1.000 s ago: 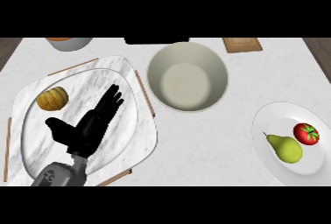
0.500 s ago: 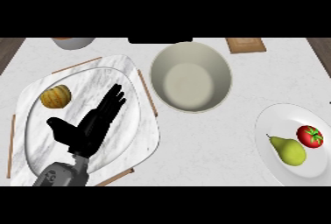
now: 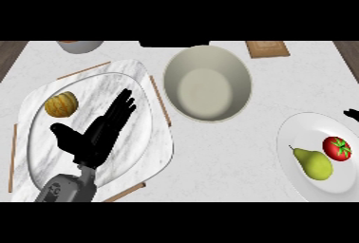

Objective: Pick the tomato from the plate and place it in the bowl

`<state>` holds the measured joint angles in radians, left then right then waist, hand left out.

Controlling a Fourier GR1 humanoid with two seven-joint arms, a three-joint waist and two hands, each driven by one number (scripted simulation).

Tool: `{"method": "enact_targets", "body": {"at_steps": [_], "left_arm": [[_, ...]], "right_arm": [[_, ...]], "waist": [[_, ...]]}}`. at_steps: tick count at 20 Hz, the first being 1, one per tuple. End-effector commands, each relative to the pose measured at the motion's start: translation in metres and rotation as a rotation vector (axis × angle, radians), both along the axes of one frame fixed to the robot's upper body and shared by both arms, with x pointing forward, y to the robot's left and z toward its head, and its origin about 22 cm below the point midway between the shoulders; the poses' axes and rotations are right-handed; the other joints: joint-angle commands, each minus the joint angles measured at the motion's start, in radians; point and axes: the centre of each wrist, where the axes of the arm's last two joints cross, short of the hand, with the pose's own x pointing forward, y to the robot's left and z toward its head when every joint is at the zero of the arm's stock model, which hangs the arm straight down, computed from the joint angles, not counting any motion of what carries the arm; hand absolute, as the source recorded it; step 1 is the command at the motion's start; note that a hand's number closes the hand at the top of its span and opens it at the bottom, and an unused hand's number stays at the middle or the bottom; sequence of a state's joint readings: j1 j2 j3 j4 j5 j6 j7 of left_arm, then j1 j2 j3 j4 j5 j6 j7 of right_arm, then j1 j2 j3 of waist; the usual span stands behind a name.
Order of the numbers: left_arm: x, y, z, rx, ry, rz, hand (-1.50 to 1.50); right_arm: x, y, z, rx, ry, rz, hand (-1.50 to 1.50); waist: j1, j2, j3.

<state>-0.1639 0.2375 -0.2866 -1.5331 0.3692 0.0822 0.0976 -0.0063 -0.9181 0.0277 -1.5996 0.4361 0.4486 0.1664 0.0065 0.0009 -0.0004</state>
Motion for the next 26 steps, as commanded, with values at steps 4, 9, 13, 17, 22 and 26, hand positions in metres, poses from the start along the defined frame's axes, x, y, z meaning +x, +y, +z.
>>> {"method": "enact_targets", "body": {"at_steps": [4, 9, 13, 17, 22, 26], "left_arm": [[-0.009, 0.01, 0.005, 0.005, 0.01, 0.0, 0.0], [0.002, -0.001, 0.011, -0.019, 0.014, 0.0, 0.0], [-0.01, 0.009, -0.003, -0.001, -0.012, 0.008, 0.0], [-0.012, -0.001, -0.005, 0.007, 0.0, 0.003, 0.0], [-0.016, 0.026, -0.001, 0.01, -0.004, 0.001, 0.0], [-0.01, 0.001, -0.008, 0.006, -0.005, 0.005, 0.0]], "right_arm": [[0.001, 0.009, -0.035, -0.034, 0.056, 0.011, -1.5], [0.008, 0.007, -0.02, -0.045, 0.037, 0.027, -1.5], [0.005, 0.006, -0.037, -0.052, 0.025, 0.006, -1.5], [0.016, 0.0, -0.065, -0.071, 0.043, 0.006, -1.5], [0.012, -0.013, -0.051, -0.041, 0.015, -0.009, -1.5], [0.012, -0.001, -0.087, -0.046, 0.013, -0.006, -1.5]], "waist": [[-0.005, -0.002, 0.0], [-0.009, -0.002, 0.0], [-0.008, -0.002, 0.0], [-0.005, -0.001, 0.0], [-0.006, -0.002, 0.0], [-0.006, -0.001, 0.0]]}}
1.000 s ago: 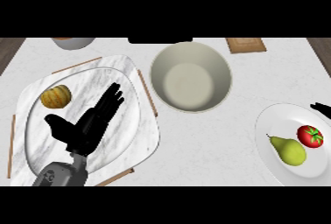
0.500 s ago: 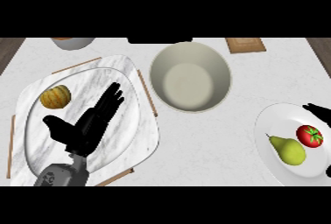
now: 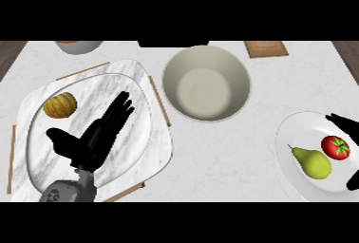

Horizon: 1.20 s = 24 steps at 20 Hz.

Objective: Pick the tomato from the plate and place it in the bowl

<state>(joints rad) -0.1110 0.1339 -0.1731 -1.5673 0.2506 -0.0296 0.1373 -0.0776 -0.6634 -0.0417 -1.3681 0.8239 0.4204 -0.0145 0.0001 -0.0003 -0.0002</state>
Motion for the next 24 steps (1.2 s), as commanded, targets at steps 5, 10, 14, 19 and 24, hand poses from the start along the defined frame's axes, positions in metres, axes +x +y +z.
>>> {"method": "enact_targets", "body": {"at_steps": [5, 10, 14, 19, 24], "left_arm": [[-0.008, -0.004, -0.007, 0.011, 0.0, -0.005, 0.0], [-0.007, -0.017, 0.011, -0.005, -0.006, 0.001, 0.0], [0.013, 0.005, -0.004, -0.018, 0.023, 0.005, 0.0], [-0.006, -0.007, 0.0, -0.003, 0.0, -0.002, 0.0], [-0.004, -0.009, -0.007, 0.002, 0.003, 0.009, 0.0]], "right_arm": [[0.0, 0.015, -0.014, 0.011, -0.021, -0.013, -1.5], [0.013, 0.004, -0.045, 0.016, -0.016, -0.02, -1.5], [0.018, -0.006, -0.022, 0.053, -0.073, 0.072, 1.5], [0.011, 0.0, -0.063, 0.04, -0.094, 0.1, 1.5], [0.017, -0.02, -0.039, 0.035, -0.089, 0.142, 1.5]], "waist": [[-0.001, 0.0, 0.0], [0.002, 0.0, 0.0], [-0.001, 0.001, 0.0], [0.003, 0.001, 0.0], [0.002, 0.0, 0.0]]}}
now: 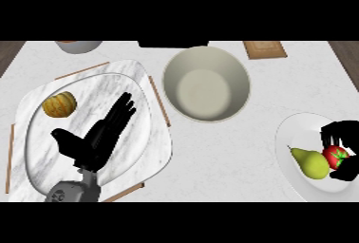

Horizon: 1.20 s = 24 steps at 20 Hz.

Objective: Pick the tomato from the plate and place it in the bowl

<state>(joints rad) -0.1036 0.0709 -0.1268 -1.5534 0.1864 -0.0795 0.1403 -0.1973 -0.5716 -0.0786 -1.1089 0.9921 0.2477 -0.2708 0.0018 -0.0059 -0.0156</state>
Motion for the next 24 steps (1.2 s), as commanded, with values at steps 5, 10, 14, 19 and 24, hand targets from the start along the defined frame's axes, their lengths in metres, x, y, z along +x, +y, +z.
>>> {"method": "enact_targets", "body": {"at_steps": [5, 10, 14, 19, 24], "left_arm": [[0.006, 0.001, 0.004, 0.02, 0.01, 0.009, 0.0], [0.005, -0.002, 0.013, 0.008, 0.002, -0.012, 0.0], [0.004, -0.016, 0.01, -0.018, 0.012, -0.054, 0.0], [0.007, -0.014, 0.012, 0.007, 0.01, -0.061, 0.0], [-0.002, -0.018, -0.001, 0.007, 0.029, -0.077, 0.0]], "right_arm": [[-0.015, 0.028, -0.015, -0.022, -0.074, 0.012, 1.5], [0.012, 0.188, -0.005, -0.013, -0.1, 0.027, 1.5], [0.011, 0.269, 0.011, -0.007, -0.134, 0.006, 1.5], [-0.003, 0.319, 0.052, -0.027, -0.256, -0.092, 1.5], [-0.032, 0.364, 0.101, 0.018, -0.418, -0.162, 1.5]], "waist": [[-0.007, 0.005, 0.015], [0.019, -0.005, 0.008], [0.049, -0.006, 0.007], [0.06, -0.009, 0.013], [0.07, -0.016, 0.011]]}}
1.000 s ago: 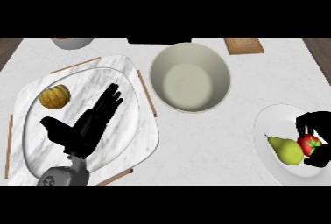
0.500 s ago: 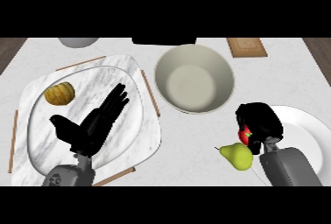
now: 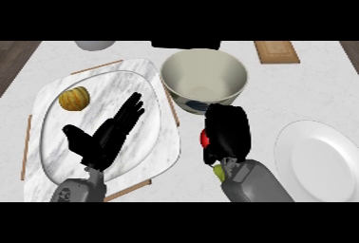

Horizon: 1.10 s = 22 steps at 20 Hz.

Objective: Pick the tomato from the plate and place it in the bowl

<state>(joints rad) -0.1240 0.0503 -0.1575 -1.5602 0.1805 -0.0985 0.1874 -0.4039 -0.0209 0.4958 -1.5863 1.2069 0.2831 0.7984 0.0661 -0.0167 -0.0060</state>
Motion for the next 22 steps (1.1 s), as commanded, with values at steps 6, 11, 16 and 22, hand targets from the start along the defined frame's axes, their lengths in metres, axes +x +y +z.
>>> {"method": "enact_targets", "body": {"at_steps": [6, 11, 16, 22], "left_arm": [[0.006, 0.004, -0.001, 0.021, -0.004, 0.015, 0.0], [0.009, 0.003, 0.003, 0.0, -0.007, -0.002, 0.0], [0.004, -0.005, 0.0, 0.002, -0.01, 0.002, 0.0], [-0.001, -0.002, 0.001, -0.014, -0.011, 0.027, 0.0]], "right_arm": [[-0.053, 0.072, 0.085, 0.022, -0.281, -0.115, 1.5], [-0.044, 0.086, 0.109, 0.062, -0.312, -0.149, 1.5], [-0.035, 0.094, 0.142, 0.103, -0.352, -0.171, 1.5], [0.006, 0.097, 0.163, 0.148, -0.361, -0.23, 1.5]], "waist": [[-0.009, -0.001, 0.001], [-0.002, 0.006, 0.001], [-0.015, 0.005, 0.002], [-0.024, 0.014, 0.004]]}}
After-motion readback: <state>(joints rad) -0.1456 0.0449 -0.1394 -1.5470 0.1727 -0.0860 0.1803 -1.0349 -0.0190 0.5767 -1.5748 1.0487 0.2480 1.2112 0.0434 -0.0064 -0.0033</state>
